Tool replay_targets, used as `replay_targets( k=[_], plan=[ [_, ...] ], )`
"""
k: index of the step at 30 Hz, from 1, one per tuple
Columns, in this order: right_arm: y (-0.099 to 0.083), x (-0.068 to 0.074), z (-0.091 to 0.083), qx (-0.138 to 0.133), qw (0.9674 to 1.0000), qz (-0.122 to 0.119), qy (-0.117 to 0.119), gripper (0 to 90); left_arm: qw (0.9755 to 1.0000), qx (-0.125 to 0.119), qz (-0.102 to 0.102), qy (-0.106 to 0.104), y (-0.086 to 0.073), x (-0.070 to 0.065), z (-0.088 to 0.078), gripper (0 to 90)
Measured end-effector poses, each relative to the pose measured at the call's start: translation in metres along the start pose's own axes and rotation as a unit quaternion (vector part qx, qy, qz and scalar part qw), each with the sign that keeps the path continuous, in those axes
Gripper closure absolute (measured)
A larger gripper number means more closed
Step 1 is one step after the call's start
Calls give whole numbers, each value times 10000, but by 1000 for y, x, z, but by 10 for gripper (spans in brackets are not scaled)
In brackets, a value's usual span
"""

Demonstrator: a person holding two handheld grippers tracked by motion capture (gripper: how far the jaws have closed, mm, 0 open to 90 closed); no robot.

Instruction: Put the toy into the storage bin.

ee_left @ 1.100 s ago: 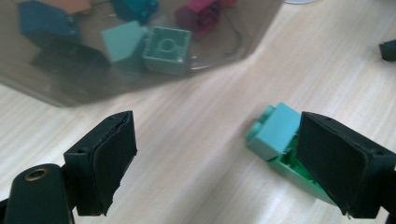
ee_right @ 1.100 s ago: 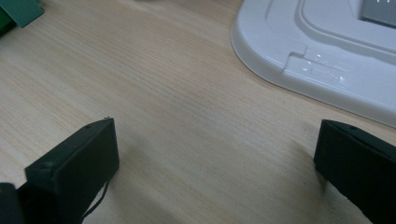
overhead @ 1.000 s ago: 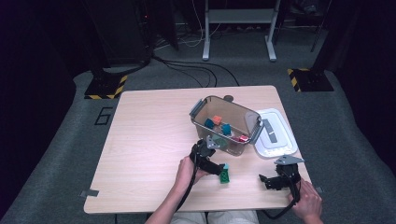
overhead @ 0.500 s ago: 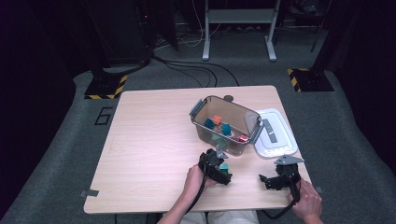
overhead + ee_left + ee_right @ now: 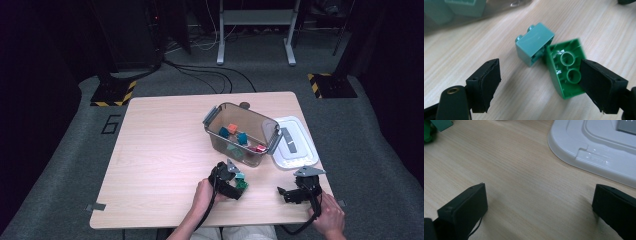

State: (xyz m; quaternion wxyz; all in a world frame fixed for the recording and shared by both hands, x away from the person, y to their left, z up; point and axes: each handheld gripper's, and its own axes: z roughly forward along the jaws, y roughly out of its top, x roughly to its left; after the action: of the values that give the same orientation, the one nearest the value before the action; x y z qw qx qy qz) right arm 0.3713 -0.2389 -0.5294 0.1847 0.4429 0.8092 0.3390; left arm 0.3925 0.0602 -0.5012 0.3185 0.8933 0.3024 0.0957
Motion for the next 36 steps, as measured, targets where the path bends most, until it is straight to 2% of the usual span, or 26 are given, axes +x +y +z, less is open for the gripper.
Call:
replay_targets(
  k=[5, 9, 14, 20, 26, 29, 36],
  plan=[
    [0, 0, 0, 5, 10000, 14, -1, 0, 9998, -147, 110, -28, 2, -9, -6, 189],
    [0, 0, 0, 3, 10000, 5, -2, 0, 9998, -132, 118, -50, 2, -13, -9, 189],
    [0, 0, 0, 3, 10000, 2, -2, 0, 9998, -172, 109, -69, 2, -18, -6, 195],
    [0, 0, 0, 2, 10000, 4, -1, 0, 9999, -86, 140, -46, 2, -22, 3, 220],
    [0, 0, 0, 1, 10000, -2, 0, 0, 9998, -42, 177, -23, 0, -22, 5, 429],
    [0, 0, 0, 1, 10000, -1, 0, 0, 9997, -58, 227, -59, -2, -21, 4, 564],
    [0, 0, 0, 2, 10000, 1, 0, 0, 9996, -106, 237, -118, -8, -15, -1, 587]
  ],
)
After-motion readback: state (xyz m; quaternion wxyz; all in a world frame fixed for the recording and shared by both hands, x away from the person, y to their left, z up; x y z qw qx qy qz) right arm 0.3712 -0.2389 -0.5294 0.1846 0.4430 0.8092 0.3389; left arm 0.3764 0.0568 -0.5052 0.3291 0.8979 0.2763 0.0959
